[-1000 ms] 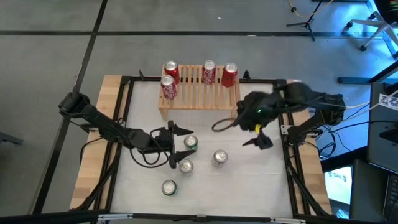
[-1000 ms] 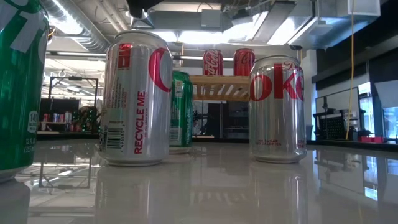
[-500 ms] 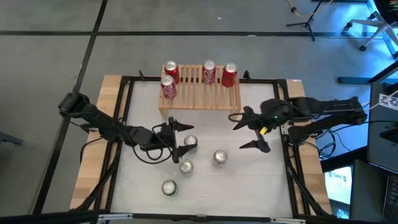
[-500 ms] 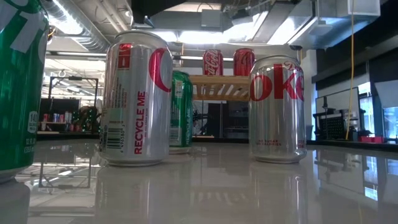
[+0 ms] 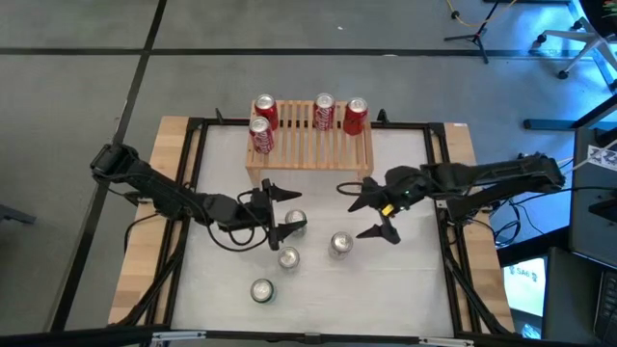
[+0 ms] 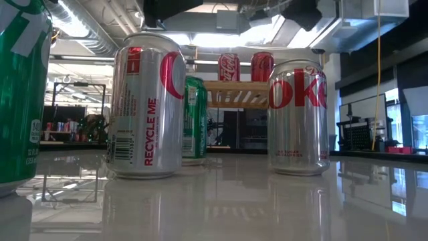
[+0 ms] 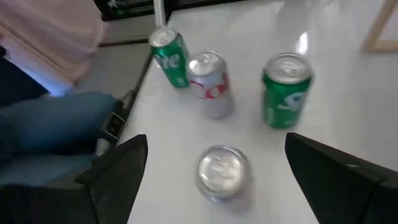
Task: Place canned beverage on shelf
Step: Put the right red silver soda can on the shelf
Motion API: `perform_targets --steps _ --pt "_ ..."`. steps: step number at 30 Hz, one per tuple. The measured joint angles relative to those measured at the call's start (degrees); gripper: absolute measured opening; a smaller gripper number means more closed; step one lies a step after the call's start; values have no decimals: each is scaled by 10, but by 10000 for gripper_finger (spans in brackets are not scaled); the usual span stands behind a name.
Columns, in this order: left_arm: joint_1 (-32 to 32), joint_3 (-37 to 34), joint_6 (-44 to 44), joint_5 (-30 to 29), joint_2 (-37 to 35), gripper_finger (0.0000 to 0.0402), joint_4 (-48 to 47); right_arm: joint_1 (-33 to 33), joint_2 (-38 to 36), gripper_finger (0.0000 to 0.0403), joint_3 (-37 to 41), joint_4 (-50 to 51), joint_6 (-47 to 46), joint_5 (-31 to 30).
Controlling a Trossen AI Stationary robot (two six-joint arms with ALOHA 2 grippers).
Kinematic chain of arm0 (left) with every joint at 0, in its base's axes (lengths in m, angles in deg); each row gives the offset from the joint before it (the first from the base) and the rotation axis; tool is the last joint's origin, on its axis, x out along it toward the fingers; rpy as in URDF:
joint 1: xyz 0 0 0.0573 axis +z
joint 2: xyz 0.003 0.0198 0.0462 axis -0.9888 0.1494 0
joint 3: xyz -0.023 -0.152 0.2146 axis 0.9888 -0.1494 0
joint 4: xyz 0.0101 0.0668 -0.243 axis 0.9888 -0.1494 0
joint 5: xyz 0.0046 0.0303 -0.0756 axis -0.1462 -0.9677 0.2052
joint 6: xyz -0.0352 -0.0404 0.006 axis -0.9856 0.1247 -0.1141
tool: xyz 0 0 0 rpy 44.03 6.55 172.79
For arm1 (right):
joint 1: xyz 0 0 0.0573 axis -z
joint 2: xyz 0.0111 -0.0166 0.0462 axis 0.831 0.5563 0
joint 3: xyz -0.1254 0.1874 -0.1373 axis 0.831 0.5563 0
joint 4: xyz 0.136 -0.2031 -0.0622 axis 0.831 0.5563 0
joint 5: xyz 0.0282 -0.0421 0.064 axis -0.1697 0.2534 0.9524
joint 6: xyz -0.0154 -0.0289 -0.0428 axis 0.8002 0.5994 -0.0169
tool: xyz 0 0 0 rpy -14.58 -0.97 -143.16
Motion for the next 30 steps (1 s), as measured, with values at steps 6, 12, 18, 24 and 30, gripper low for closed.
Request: perform_targets --steps 6,12,18,24,30 --pt "0 0 1 0 0 381 -8 0 41 374 0 -54 -28 29" --pt "0 0 0 0 0 381 -25 -2 66 374 0 -64 -28 31" --pt "0 0 -2 0 0 381 -32 -51 67 374 0 -63 -24 -36" --pt "0 0 -2 0 0 381 -32 -100 80 374 -2 -39 -7 -119" --pt "0 0 -3 0 0 381 -35 -129 124 374 -1 -33 -5 -171"
